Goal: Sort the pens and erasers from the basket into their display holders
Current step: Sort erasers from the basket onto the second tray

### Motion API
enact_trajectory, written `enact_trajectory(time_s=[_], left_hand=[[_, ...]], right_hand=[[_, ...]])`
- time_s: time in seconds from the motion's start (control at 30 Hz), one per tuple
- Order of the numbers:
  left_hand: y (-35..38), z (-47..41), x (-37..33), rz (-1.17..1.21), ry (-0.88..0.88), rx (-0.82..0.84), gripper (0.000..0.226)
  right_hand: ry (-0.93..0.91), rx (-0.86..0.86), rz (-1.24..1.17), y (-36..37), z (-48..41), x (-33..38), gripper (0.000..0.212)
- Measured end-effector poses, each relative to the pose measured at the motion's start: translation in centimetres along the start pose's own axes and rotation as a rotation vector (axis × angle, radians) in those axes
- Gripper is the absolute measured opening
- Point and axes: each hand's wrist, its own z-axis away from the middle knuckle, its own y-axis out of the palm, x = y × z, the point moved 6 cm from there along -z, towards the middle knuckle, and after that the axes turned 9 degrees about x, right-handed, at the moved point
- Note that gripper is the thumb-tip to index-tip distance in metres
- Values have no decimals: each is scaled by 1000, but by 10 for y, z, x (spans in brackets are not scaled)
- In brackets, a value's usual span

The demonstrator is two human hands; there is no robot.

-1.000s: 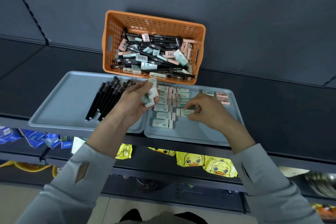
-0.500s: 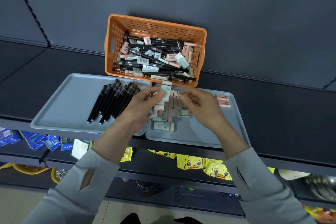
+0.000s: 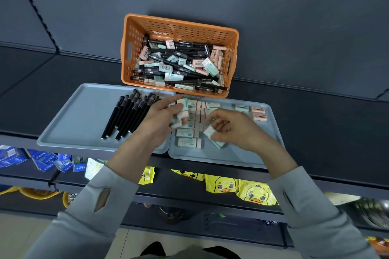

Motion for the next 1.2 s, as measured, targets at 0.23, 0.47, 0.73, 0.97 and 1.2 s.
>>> enact_trajectory(time_s=[0.23, 0.47, 0.73, 0.97, 1.2], left_hand=[[0, 1, 6, 47, -22, -48, 20], [8, 3, 8, 25, -2, 39, 37], [30, 8, 5, -238, 37, 112, 17], [1, 7, -4, 171, 17, 10, 33], [6, 11, 4, 187, 43, 40, 43]], right_hand=[[-59, -38, 230, 8, 8, -4, 25], [-127, -226, 235, 7, 4, 0, 23], [-82, -275, -537, -1, -5, 19, 27], [79, -21, -489, 0, 27, -8, 23], [27, -96, 122, 11, 32, -9, 26]])
